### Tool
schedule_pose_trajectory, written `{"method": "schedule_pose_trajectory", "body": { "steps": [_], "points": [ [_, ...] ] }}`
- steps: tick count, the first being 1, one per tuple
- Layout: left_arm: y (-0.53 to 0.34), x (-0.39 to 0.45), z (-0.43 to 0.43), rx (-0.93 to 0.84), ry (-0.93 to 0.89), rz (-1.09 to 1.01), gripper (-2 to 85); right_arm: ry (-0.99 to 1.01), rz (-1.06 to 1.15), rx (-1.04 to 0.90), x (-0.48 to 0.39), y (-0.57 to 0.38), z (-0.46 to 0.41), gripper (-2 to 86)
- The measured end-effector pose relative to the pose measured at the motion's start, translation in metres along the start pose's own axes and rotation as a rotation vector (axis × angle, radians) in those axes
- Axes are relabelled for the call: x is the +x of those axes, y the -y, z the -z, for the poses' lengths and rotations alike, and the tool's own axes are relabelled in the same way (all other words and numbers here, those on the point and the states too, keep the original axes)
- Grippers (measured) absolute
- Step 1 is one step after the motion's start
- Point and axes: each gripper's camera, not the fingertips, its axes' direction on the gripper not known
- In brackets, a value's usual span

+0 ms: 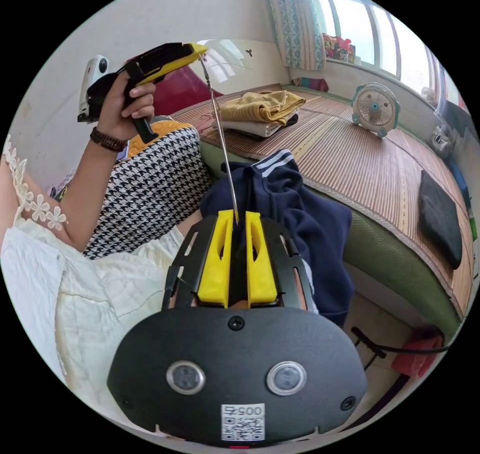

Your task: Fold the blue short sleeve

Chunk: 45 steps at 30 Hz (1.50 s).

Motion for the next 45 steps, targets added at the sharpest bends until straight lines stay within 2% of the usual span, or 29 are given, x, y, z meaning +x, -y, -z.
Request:
{"method": "schedule_pose_trajectory", "body": {
  "steps": [6, 14, 21, 28, 31, 36, 41, 45],
  "points": [
    [0.046, -0.055, 0.008, -0.003, 0.124, 0.075, 1.1, 0.036, 0.022, -0.066, 0.002, 0.014, -0.017, 4.9],
    [0.155, -0.104, 0.002, -0.05, 0.256, 0.022, 0.7, -0.002, 0.015, -0.126, 0.002, 0.037, -0.042, 4.1],
    [0.232, -0.16, -0.04, -0.115, 0.344, 0.073, 0.5, -0.014, -0.014, -0.169, 0.003, 0.06, -0.068, 3.9],
    [0.245, -0.21, -0.118, -0.172, 0.447, 0.149, 0.3, -0.034, -0.024, -0.21, 0.007, 0.086, -0.085, 2.4],
    [0.243, -0.219, -0.154, -0.189, 0.508, 0.097, 0.4, -0.049, -0.045, -0.222, 0.014, 0.094, -0.091, 1.1],
    [0.225, -0.241, -0.221, -0.389, 0.614, 0.094, 0.4, -0.049, -0.101, -0.237, 0.024, 0.099, -0.101, -0.6],
    [0.209, -0.255, -0.236, -0.38, 0.654, 0.158, 0.6, -0.047, -0.114, -0.255, 0.027, 0.101, -0.112, -0.8],
    [0.205, -0.261, -0.23, -0.397, 0.763, 0.193, 1.4, -0.048, -0.097, -0.268, 0.024, 0.105, -0.119, -0.8]
  ]
}}
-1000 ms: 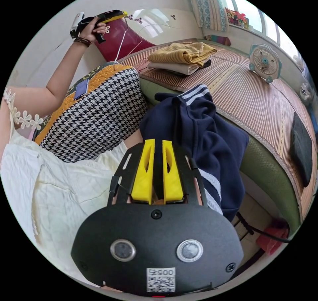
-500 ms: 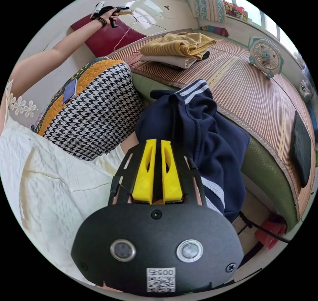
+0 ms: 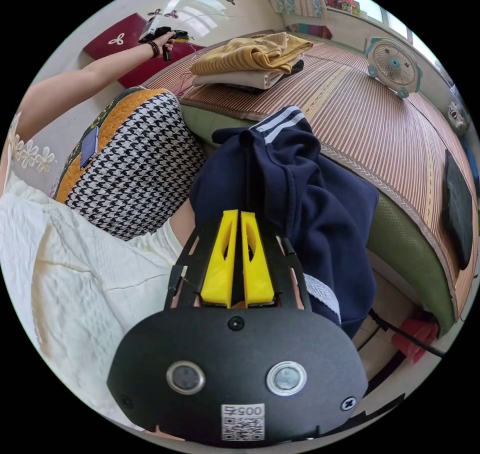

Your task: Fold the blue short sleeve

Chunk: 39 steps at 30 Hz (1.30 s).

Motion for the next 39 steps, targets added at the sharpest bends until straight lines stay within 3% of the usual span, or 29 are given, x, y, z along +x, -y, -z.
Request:
{"method": "schedule_pose_trajectory", "body": {
  "steps": [14, 24, 39],
  "points": [
    [-0.054, -0.01, 0.042, 0.0, -0.035, -0.051, -0.6, -0.066, 0.052, 0.052, -0.019, -0.024, 0.021, -0.9],
    [-0.136, 0.11, 0.116, 0.098, -0.211, -0.471, 2.0, -0.323, -0.075, 0.261, 0.007, -0.096, 0.094, 1.0],
    [-0.227, 0.262, 0.102, -0.023, -0.343, -0.769, 4.6, -0.245, -0.003, 0.182, 0.031, -0.197, 0.11, 7.2]
  ]
}}
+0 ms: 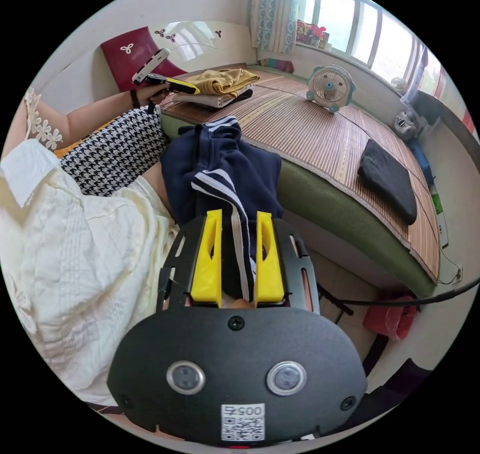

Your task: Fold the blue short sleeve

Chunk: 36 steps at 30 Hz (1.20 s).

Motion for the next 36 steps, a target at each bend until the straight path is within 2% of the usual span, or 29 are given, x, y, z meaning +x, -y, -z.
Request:
{"method": "schedule_pose_trajectory", "body": {
  "steps": [3, 6, 11, 14, 16, 24, 28, 31, 36],
  "points": [
    [0.005, 0.014, -0.013, -0.038, -0.005, -0.032, 5.0, -0.021, 0.021, -0.025, -0.006, -0.002, -0.009, 5.3],
    [0.01, 0.026, -0.025, -0.065, -0.009, -0.061, 5.2, -0.125, 0.02, 0.106, -0.012, -0.004, 0.016, 1.4],
    [0.02, 0.04, -0.044, -0.082, -0.05, -0.078, 5.5, -0.238, -0.103, 0.236, 0.016, -0.006, 0.052, -1.2],
    [0.028, 0.051, -0.054, -0.07, -0.1, -0.111, 5.8, -0.342, -0.257, 0.296, 0.043, -0.011, 0.069, -1.2],
    [0.034, 0.06, -0.061, -0.061, -0.131, -0.144, 6.3, -0.359, -0.336, 0.278, 0.063, -0.013, 0.069, -1.2],
    [0.056, 0.087, -0.105, -0.092, -0.237, -0.242, 8.0, -0.369, -0.359, 0.171, 0.075, -0.013, 0.044, -1.2],
    [0.06, 0.097, -0.123, -0.123, -0.254, -0.263, 8.7, -0.354, -0.373, 0.149, 0.083, -0.012, 0.041, -1.2],
    [0.056, 0.108, -0.142, -0.213, -0.232, -0.302, 9.0, -0.346, -0.381, 0.134, 0.086, -0.011, 0.04, -1.2],
    [0.034, 0.114, -0.141, -0.2, -0.233, -0.308, 5.8, -0.346, -0.372, 0.115, 0.079, -0.012, 0.04, -1.2]
  ]
}}
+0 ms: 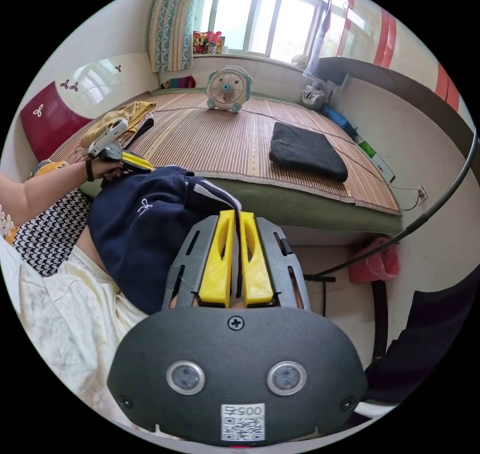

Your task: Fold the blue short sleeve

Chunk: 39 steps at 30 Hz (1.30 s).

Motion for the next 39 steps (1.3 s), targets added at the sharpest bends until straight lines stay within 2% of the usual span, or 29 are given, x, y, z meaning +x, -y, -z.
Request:
{"method": "schedule_pose_trajectory", "body": {
  "steps": [5, 11, 17, 21, 27, 31, 39],
  "points": [
    [-0.032, 0.01, 0.015, 0.035, -0.002, 0.045, 4.1, -0.056, 0.007, -0.004, -0.007, -0.008, 0.014, -1.2],
    [-0.091, 0.02, 0.097, 0.304, 0.046, 0.13, 3.3, -0.116, -0.008, 0.077, -0.002, -0.008, 0.057, -1.2],
    [-0.17, 0.032, 0.204, 0.666, 0.146, 0.21, 2.3, -0.217, 0.018, 0.295, 0.001, 0.018, 0.137, -1.3],
    [-0.23, 0.037, 0.28, 0.954, 0.182, 0.323, 1.9, -0.27, -0.017, 0.535, 0.005, 0.04, 0.226, -1.3],
    [-0.307, 0.074, 0.373, 1.306, 0.261, 0.372, 1.7, -0.347, -0.038, 0.899, -0.011, 0.04, 0.367, -1.3],
    [-0.35, 0.11, 0.412, 1.456, 0.29, 0.363, 1.7, -0.429, -0.072, 1.064, -0.026, 0.018, 0.437, -1.3],
    [-0.429, 0.171, 0.449, 1.598, 0.343, 0.349, 1.5, -0.349, -0.138, 1.156, -0.019, -0.027, 0.482, -1.3]
  ]
}}
